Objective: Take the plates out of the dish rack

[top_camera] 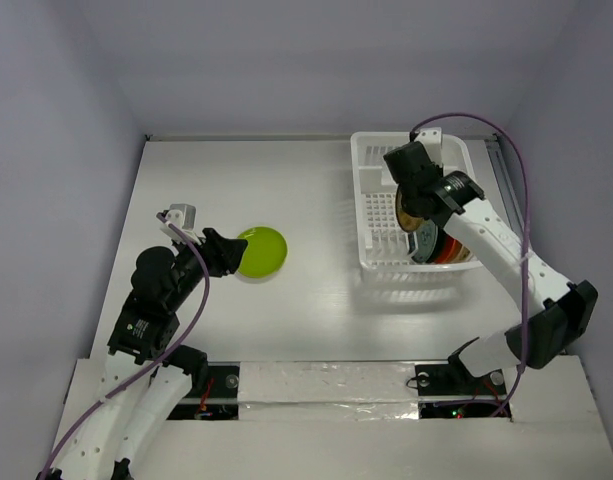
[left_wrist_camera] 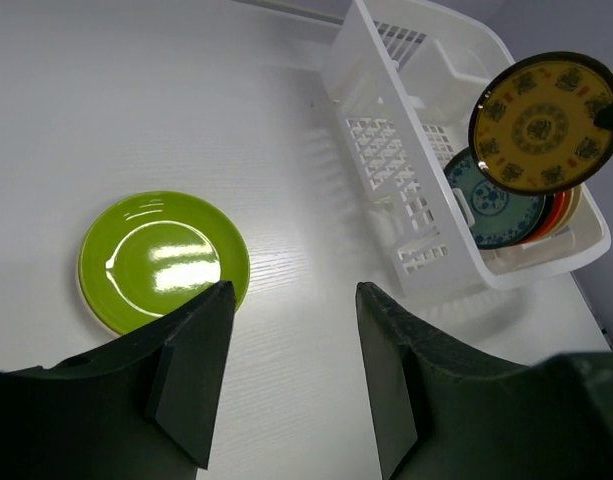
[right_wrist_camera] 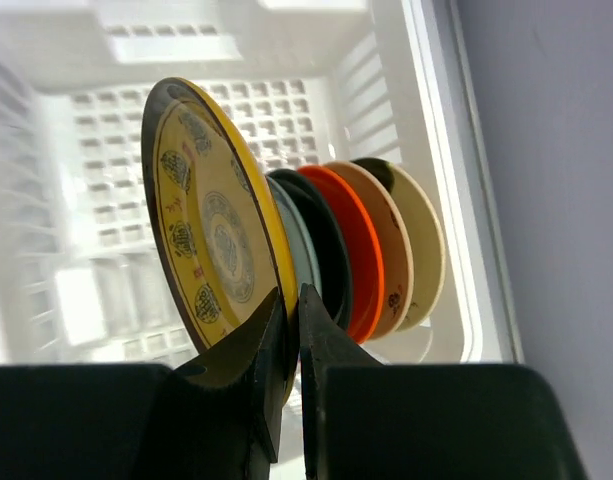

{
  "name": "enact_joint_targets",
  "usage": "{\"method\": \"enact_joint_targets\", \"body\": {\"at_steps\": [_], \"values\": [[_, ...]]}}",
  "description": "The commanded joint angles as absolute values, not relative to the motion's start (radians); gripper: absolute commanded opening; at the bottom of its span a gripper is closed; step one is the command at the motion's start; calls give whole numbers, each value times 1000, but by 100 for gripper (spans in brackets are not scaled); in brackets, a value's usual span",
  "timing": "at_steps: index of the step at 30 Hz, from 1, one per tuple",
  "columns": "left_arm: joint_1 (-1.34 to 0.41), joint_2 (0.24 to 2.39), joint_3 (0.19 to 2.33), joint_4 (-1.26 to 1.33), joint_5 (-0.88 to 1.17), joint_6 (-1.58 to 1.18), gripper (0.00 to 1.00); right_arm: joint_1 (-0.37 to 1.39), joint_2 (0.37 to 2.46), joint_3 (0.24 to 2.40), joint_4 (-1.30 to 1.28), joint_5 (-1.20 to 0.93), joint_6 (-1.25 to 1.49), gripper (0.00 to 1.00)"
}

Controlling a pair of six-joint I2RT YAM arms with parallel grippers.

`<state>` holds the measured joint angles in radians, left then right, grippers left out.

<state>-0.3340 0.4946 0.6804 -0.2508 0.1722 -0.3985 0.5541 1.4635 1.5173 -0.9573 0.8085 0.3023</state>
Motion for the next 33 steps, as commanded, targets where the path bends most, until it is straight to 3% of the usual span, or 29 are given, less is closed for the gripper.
{"method": "enact_joint_targets", "body": {"at_steps": [1,6,11,19,27,33], "values": [[-337,494,693,-198,176,-393,49,600,1358,1575,-869,778,310,0],[-337,494,695,-201,175,-394,55,698,1302,1497,-611,531,336,0],[-328,489,699,-206,172,-393,48,778,1402,1434,-315,239,460,0],[-328,489,699,-207,164,-393,42,844,1719,1490,-141,105,584,0],[-319,491,696,-204,172,-393,42,844,1865,1479,-64,29,647,0],[-319,491,696,-202,175,-391,42,844,1948,1479,-64,20,696,6]]}}
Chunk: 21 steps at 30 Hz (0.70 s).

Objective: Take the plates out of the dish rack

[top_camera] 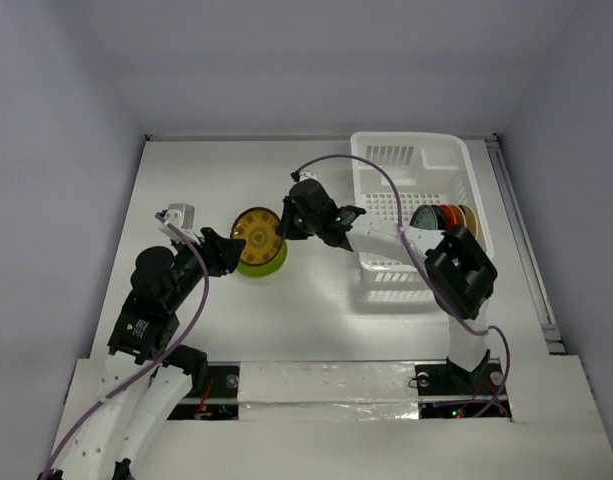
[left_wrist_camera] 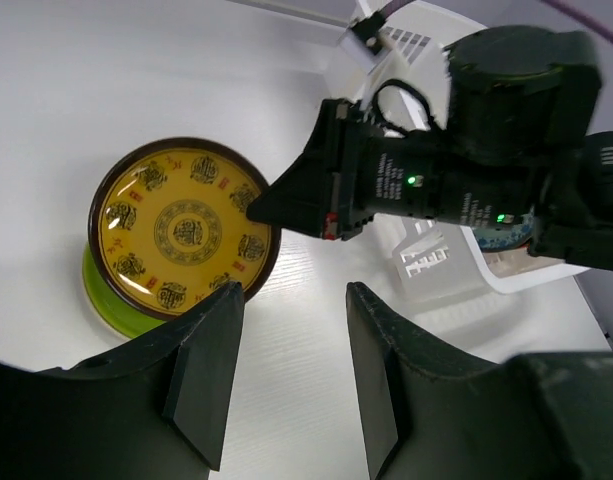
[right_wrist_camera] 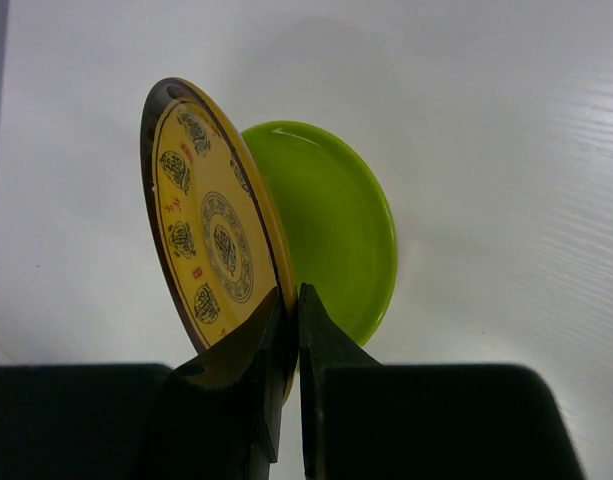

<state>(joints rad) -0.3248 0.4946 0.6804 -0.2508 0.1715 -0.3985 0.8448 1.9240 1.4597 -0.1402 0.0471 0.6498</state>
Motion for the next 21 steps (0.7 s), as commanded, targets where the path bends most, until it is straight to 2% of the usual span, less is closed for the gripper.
{"method": "enact_joint_targets", "body": {"at_steps": [1,6,9,13,16,21], "values": [[-319,489,696,-201,176,-390,42,844,1960,1468,-60,24,703,8],[-319,489,693,-198,179,-390,42,844,1991,1466,-75,20,713,14],[-319,488,693,-196,181,-391,42,844,1990,1460,-95,21,718,24],[-319,488,692,-195,187,-391,42,844,1971,1453,-144,40,697,46],[-319,485,692,-195,186,-391,42,844,1939,1450,-179,77,687,57],[-319,485,692,-195,187,-393,42,844,1843,1439,-270,198,640,59]]}}
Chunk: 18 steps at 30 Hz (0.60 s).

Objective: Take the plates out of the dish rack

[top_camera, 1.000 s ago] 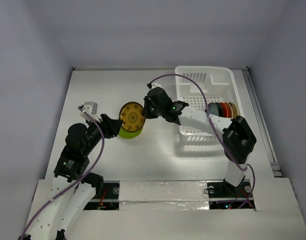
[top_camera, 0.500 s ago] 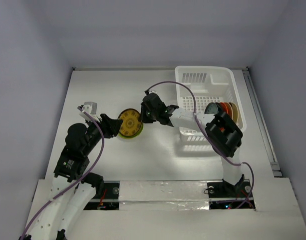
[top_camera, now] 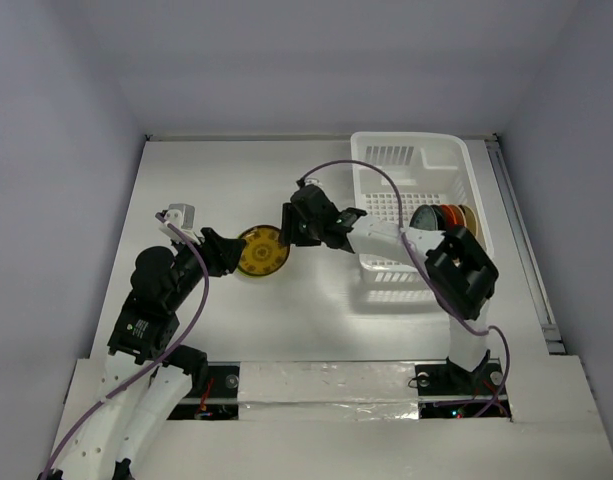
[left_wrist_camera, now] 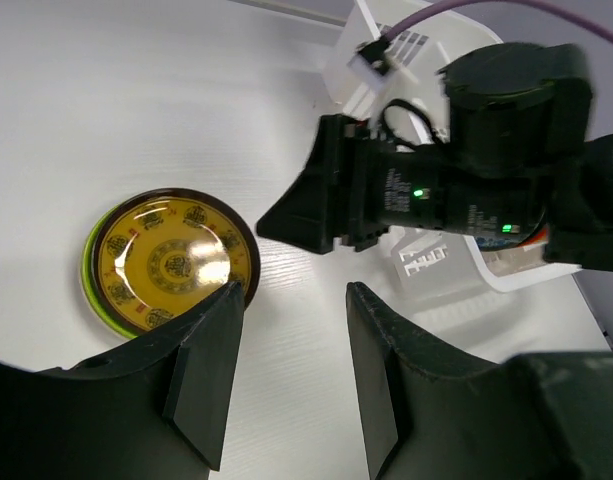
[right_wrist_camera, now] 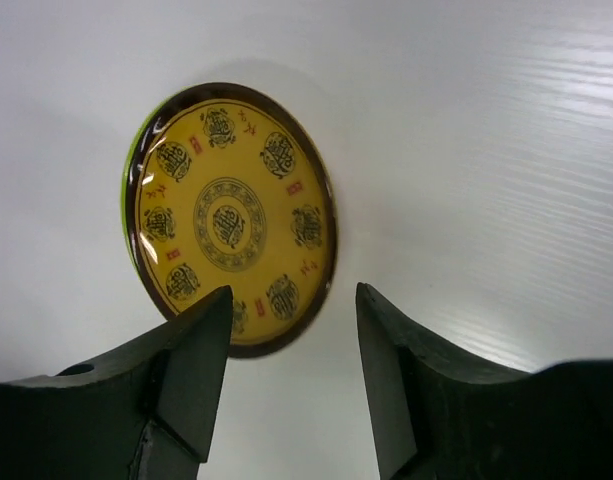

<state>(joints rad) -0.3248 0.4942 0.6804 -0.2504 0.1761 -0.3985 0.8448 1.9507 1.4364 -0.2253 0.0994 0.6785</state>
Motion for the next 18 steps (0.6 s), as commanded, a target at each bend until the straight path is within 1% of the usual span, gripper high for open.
{"method": "enact_joint_targets", "body": {"at_steps": [1,2,3,4,5,6,11,14,15,16,18], "values": [[-319,485,692,-196,189,-391,42,844,1797,1430,-305,227,626,57],[-319,485,692,-195,187,-391,42,844,1769,1422,-322,303,621,54],[-319,485,692,-195,187,-391,42,844,1738,1413,-340,345,614,47],[-319,483,692,-193,189,-391,42,844,1673,1390,-379,395,609,17],[-319,483,692,-193,189,-391,42,844,1639,1376,-403,446,606,4],[-319,483,692,-195,189,-393,42,827,1605,1365,-431,528,606,0],[-319,480,690,-192,190,-391,42,694,1349,1255,-551,581,551,0],[-319,476,690,-193,192,-393,42,572,1278,1218,-632,618,517,0],[-319,472,690,-193,193,-393,42,546,1247,1195,-644,618,505,2],[-319,472,690,-192,192,-393,42,507,1240,1187,-664,612,480,9],[-319,471,689,-192,192,-393,42,477,1229,1167,-678,606,459,19]]}}
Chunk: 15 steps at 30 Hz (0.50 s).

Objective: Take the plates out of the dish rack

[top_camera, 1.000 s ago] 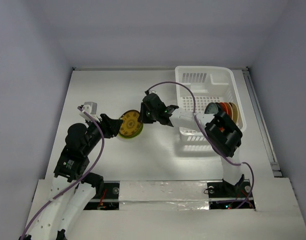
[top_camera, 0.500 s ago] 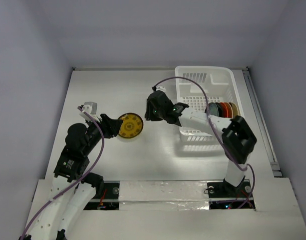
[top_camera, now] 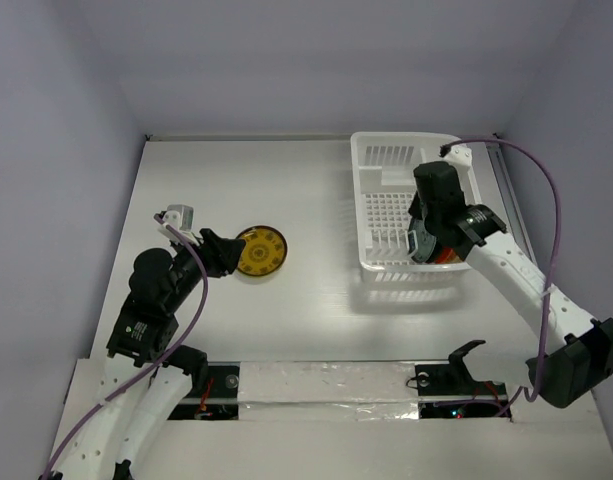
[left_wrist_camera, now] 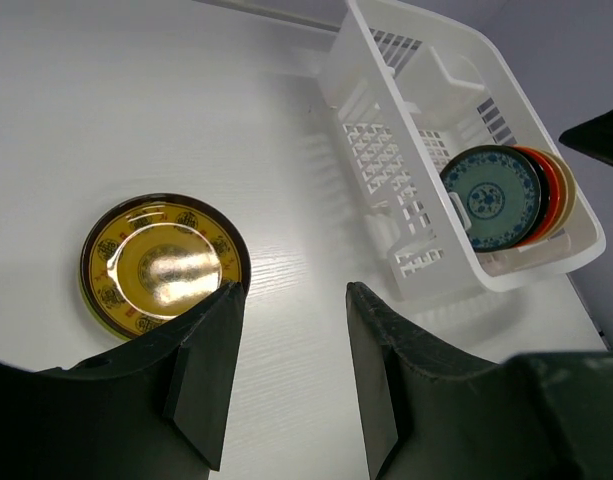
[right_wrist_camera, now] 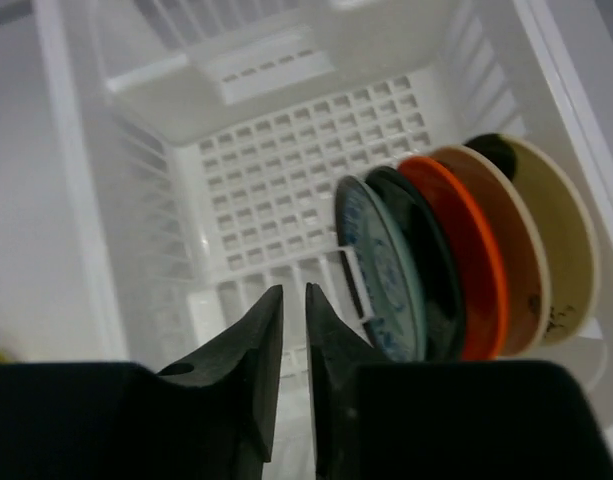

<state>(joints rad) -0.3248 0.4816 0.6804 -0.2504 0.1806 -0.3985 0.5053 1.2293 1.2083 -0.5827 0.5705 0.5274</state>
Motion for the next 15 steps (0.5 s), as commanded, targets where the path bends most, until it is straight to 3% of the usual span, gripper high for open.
{"method": "enact_joint_targets", "body": {"at_steps": [1,4,15], "values": [[-319,472,689,-193,190,-394,42,462,1230,1163,-687,606,450,23],[-319,472,689,-193,192,-394,42,404,1250,1144,-701,611,417,32],[-319,476,690,-190,192,-393,42,350,1321,1140,-710,615,380,31]]}}
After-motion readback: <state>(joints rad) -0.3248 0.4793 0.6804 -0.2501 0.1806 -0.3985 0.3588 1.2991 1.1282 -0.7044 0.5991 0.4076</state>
